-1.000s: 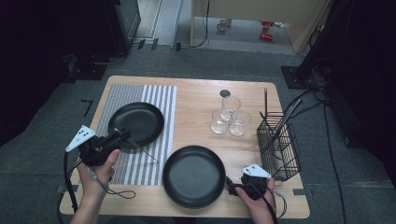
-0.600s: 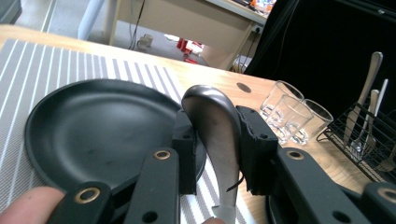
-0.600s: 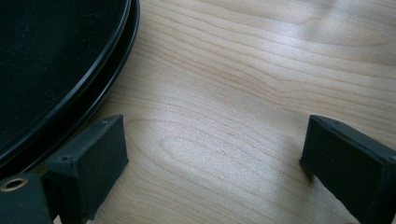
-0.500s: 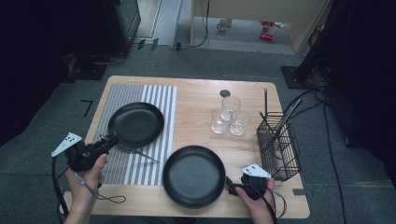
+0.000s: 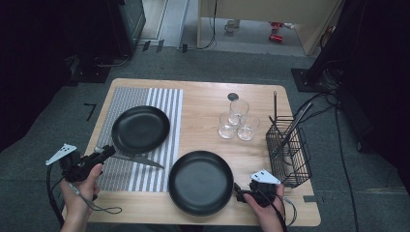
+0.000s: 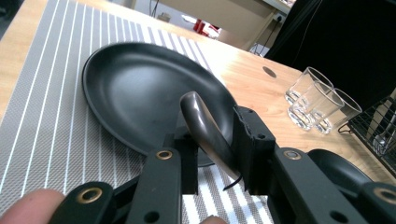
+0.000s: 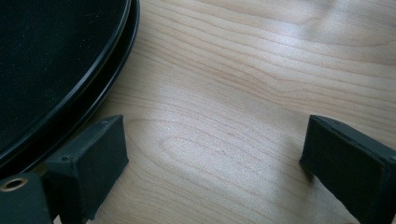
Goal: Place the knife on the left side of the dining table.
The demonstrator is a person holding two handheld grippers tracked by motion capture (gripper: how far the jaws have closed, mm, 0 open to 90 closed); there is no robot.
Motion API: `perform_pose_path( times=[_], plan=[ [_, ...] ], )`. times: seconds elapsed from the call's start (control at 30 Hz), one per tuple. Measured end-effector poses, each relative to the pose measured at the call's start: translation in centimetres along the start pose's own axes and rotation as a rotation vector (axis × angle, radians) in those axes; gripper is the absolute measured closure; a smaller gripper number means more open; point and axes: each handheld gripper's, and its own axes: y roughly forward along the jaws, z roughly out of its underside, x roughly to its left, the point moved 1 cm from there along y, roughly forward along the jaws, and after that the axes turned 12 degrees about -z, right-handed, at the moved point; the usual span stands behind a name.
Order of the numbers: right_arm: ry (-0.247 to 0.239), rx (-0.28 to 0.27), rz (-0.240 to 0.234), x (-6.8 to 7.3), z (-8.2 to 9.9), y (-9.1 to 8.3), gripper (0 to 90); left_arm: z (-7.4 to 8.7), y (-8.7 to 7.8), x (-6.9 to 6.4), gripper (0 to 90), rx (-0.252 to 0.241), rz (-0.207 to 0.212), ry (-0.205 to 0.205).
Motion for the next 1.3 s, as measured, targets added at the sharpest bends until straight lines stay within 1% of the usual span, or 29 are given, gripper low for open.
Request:
perform_pose_path(
  times=[0.1,0.2,0.3,0.47,0.53,0.67,0.73,0.83,0.9,1.0,1.07,1.1,1.13,1.3],
  plan=[
    [0.0,0.0,0.0,0.0,0.0,0.0,6.7,0.4,0.2,0.8,70.4,0.019,-0.008,-0.012],
    [0.0,0.0,0.0,0.0,0.0,0.0,6.7,0.9,0.4,1.9,67.5,0.05,-0.008,-0.024],
    [0.0,0.0,0.0,0.0,0.0,0.0,6.7,1.5,0.8,2.9,64.0,0.068,-0.029,-0.054],
    [0.0,0.0,0.0,0.0,0.0,0.0,6.7,2.5,1.6,3.9,58.2,0.096,-0.053,-0.084],
    [0.001,0.0,0.0,0.0,0.0,0.0,6.7,2.7,1.9,4.2,56.8,0.104,-0.053,-0.087],
    [0.001,0.0,0.0,0.0,0.0,0.0,6.8,3.1,2.3,4.9,51.7,0.125,-0.073,-0.083],
    [0.001,0.0,0.0,0.0,0.0,0.0,6.8,3.4,2.5,5.2,49.0,0.14,-0.083,-0.091],
    [0.001,0.0,0.0,0.0,0.0,0.0,6.8,3.7,2.7,5.6,45.6,0.158,-0.102,-0.087],
    [0.001,0.0,0.0,0.0,0.0,0.0,6.8,3.8,2.8,5.7,44.9,0.171,-0.106,-0.087],
    [0.001,0.0,-0.001,0.0,0.0,0.0,6.8,4.0,3.1,5.8,42.6,0.177,-0.134,-0.069],
    [0.001,0.0,-0.001,0.0,0.0,0.0,6.8,4.0,3.1,5.7,42.0,0.171,-0.146,-0.052],
    [0.001,0.0,-0.001,0.0,0.0,0.0,6.8,4.0,3.0,5.7,41.8,0.164,-0.164,-0.038],
    [0.002,0.0,-0.001,0.0,0.0,0.0,6.8,4.0,3.0,5.7,40.2,0.164,-0.171,-0.03],
    [0.002,0.0,-0.001,0.0,0.0,0.0,6.8,4.0,3.0,5.6,40.3,0.159,-0.168,-0.017]
  ],
)
